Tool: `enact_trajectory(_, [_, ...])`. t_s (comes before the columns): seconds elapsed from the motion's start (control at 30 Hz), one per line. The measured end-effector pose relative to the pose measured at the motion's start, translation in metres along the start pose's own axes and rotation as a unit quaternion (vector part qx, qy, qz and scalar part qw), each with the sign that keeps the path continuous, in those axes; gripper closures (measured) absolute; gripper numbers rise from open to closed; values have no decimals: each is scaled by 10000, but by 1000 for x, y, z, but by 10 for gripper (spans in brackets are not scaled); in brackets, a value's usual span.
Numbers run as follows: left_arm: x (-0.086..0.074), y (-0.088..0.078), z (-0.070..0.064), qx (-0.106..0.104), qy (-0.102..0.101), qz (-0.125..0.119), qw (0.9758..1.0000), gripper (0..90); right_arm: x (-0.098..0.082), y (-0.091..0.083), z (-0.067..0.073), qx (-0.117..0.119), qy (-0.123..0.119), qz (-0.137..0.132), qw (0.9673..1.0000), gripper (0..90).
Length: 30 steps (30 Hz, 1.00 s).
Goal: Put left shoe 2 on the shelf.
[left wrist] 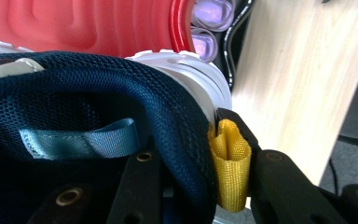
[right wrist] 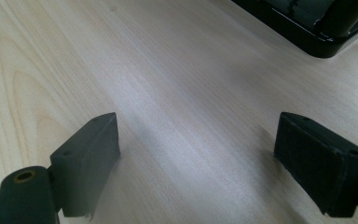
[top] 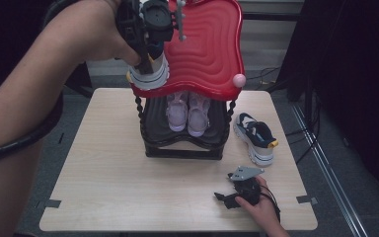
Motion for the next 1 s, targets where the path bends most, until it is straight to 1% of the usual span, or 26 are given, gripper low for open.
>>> enact_trajectory(0.03, [2, 1, 1, -3, 16, -1, 10000, 714, 0, 0, 0, 0, 1, 1, 10000, 135])
enact_trajectory(0.13, [10, 6, 4, 82, 125, 6, 9999, 712, 0, 0, 0, 2, -1, 1, 10000, 135])
enact_trajectory(0.17, [10, 6, 4, 82, 125, 6, 9999, 711, 0, 0, 0, 2, -1, 1, 10000, 135])
enact_trajectory(0.2, [12, 7, 5, 102, 168, 34, 9998, 711, 0, 0, 0, 3, -2, 0, 10000, 135])
enact_trajectory(0.23, [15, 9, 6, 103, 247, 37, 9996, 711, 0, 0, 0, 6, -5, 2, 10000, 134])
enact_trajectory(0.37, [20, 16, 7, 76, 303, 5, 9995, 707, 0, 0, 0, 7, -6, 1, 10000, 135])
enact_trajectory(0.57, [22, 20, 11, 115, 419, 24, 9991, 707, 0, 0, 0, 10, -9, 2, 10000, 135])
enact_trajectory(0.67, [24, 22, 13, 108, 427, 15, 9990, 707, 0, 0, 0, 10, 0, 5, 10000, 134])
enact_trajectory(0.8, [26, 25, 17, 178, 522, 14, 9985, 706, 0, 0, 0, 12, -5, 4, 10000, 135])
enact_trajectory(0.87, [27, 26, 18, 162, 539, 3, 9984, 705, 0, 0, 0, 11, -1, 5, 10000, 134])
enact_trajectory(0.9, [28, 27, 18, 170, 590, 24, 9981, 705, 0, 0, 0, 11, -4, 4, 10000, 134])
enact_trajectory(0.93, [29, 30, 19, 134, 626, 52, 9979, 704, 0, 0, 0, 13, -13, 1, 10000, 134])
enact_trajectory(1.0, [29, 31, 20, 129, 623, 52, 9980, 702, 0, 0, 0, 12, -2, 5, 10000, 134])
Point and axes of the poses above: each handheld gripper's, and its own axes: y roughly forward along the jaws, x roughly out of its top, z roughly to its left, the point moved 7 cm from there along y, roughly forward along the jaws, and after that the axes turned 2 degrees about -x, right-handed, at the moved point
